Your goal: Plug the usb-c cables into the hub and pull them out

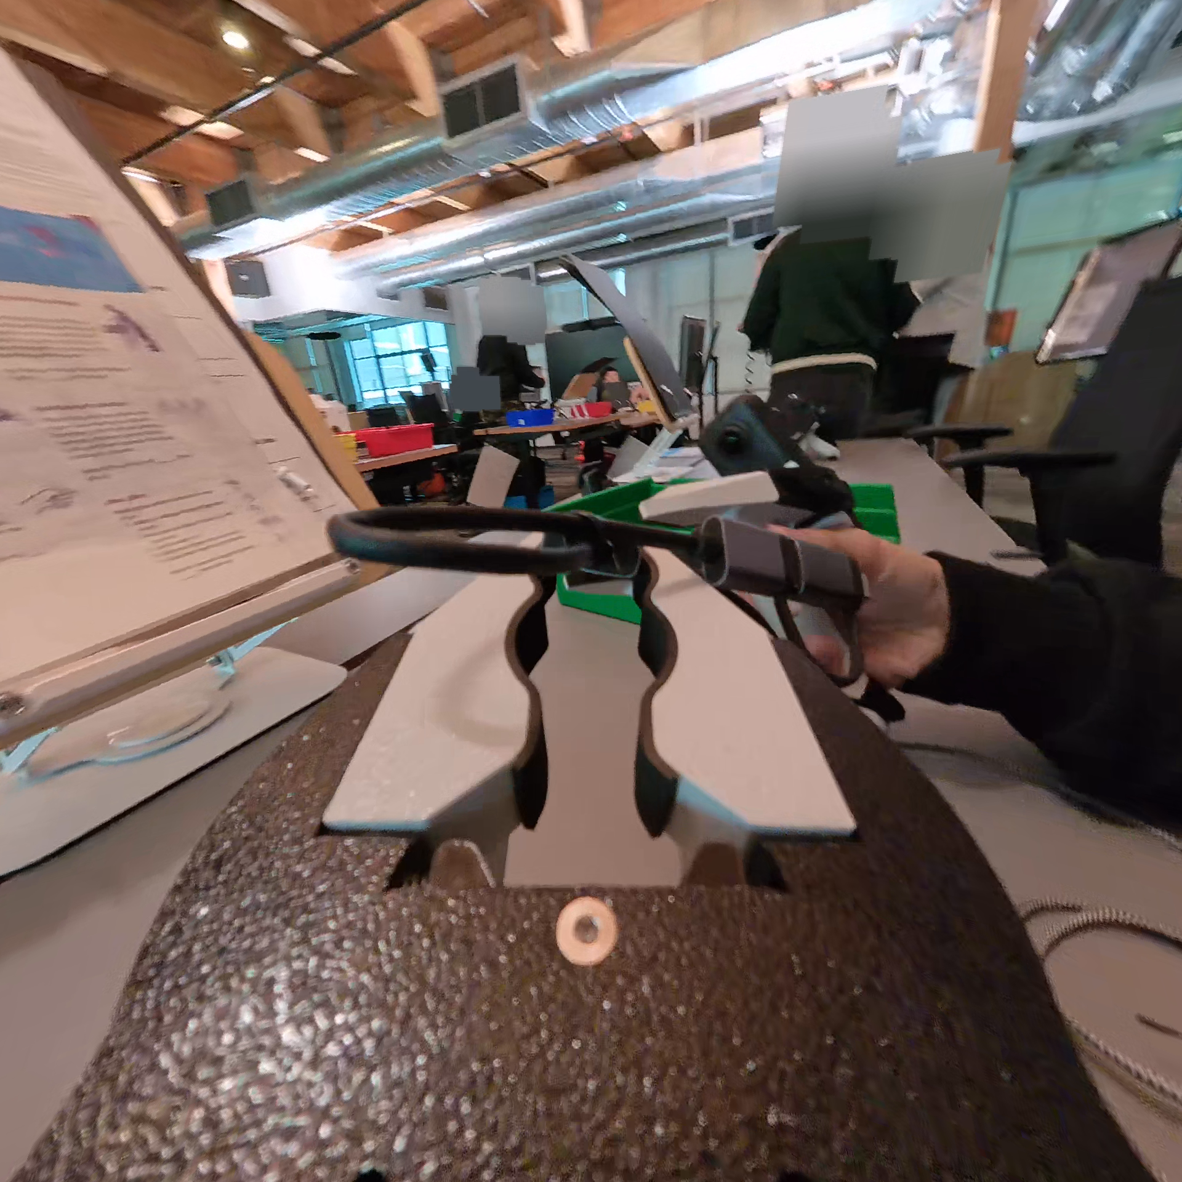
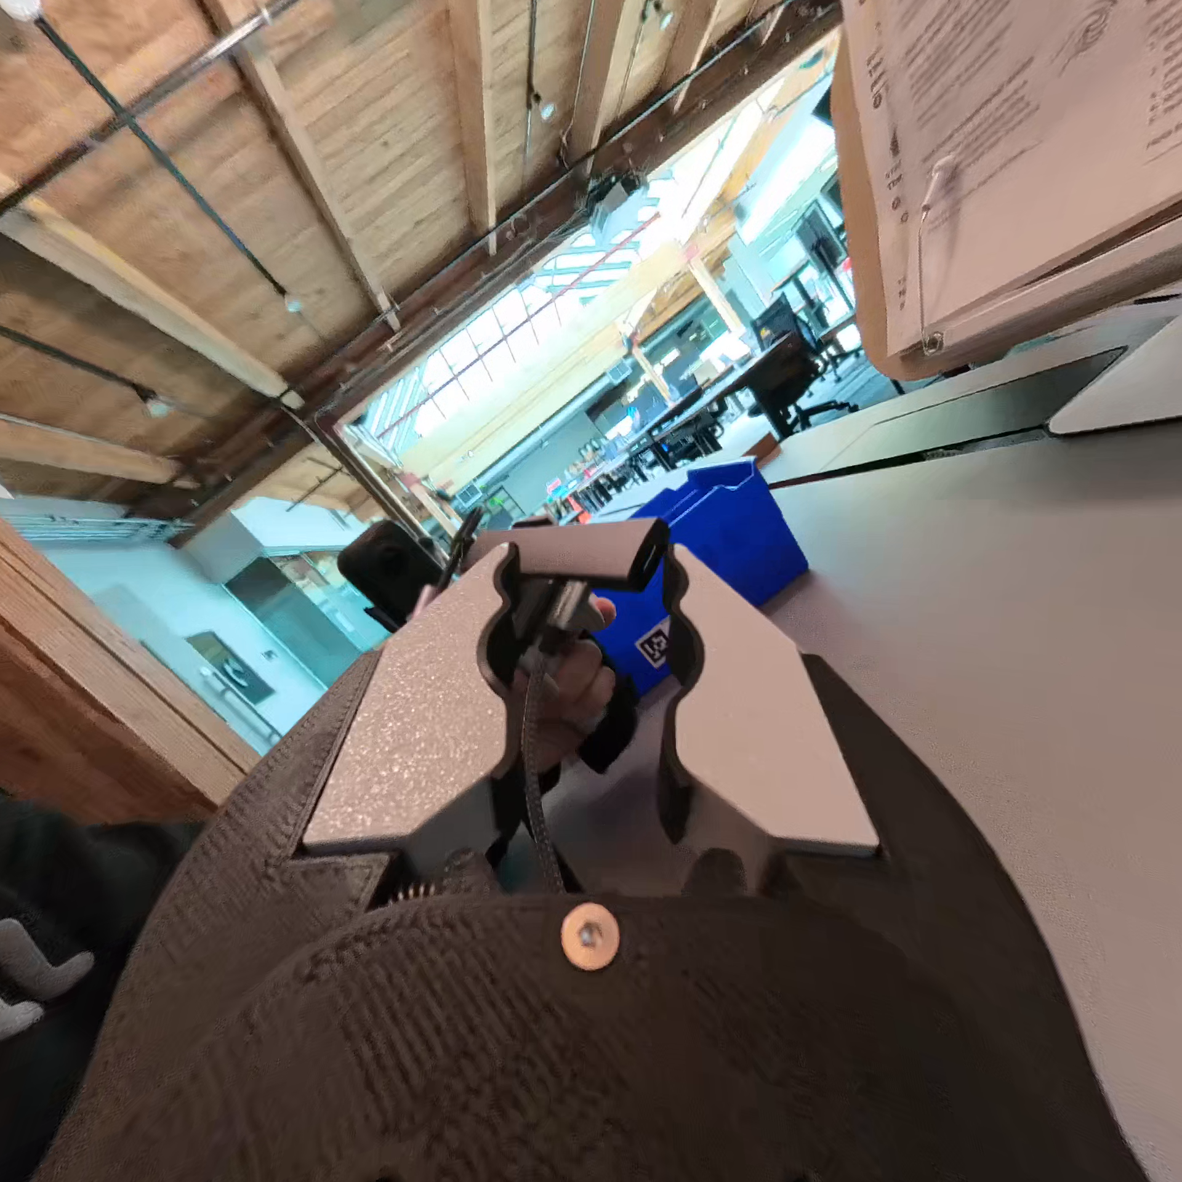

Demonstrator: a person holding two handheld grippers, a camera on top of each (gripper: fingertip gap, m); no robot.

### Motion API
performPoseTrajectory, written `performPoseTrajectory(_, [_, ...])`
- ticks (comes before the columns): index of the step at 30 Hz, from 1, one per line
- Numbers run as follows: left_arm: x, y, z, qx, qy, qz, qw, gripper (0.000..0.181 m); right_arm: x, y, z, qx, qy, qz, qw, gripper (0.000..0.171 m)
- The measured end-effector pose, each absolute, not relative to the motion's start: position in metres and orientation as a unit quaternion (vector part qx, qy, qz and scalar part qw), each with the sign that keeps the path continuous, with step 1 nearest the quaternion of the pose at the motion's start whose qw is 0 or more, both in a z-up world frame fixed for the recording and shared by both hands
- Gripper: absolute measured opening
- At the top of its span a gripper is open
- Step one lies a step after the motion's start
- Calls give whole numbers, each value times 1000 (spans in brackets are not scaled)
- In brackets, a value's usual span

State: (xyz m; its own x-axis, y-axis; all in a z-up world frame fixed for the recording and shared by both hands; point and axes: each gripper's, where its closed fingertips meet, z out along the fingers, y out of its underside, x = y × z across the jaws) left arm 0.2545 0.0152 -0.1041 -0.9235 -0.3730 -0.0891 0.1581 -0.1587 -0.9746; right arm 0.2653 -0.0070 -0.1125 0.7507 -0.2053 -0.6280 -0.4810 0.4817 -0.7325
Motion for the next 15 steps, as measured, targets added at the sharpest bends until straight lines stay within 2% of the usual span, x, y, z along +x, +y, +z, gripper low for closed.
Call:
performPoseTrajectory(2, [247, 15, -103, -61, 625, -758, 178, 21, 264, -10, -113, -496, 340, 82, 795, 25])
performPoseTrajectory(3, [244, 15, -104, -54, 629, -755, 178, 21, 263, -11, -112, -491, 339, 96, 797, 23])
performPoseTrajectory(9, [241, 16, -119, -2, 666, -710, 230, 21, 258, -15, -110, -455, 340, 202, 798, 10])
performPoseTrajectory(15, [239, 15, -123, 49, 669, -668, 323, 22, 256, -15, -116, -447, 348, 256, 783, 9])
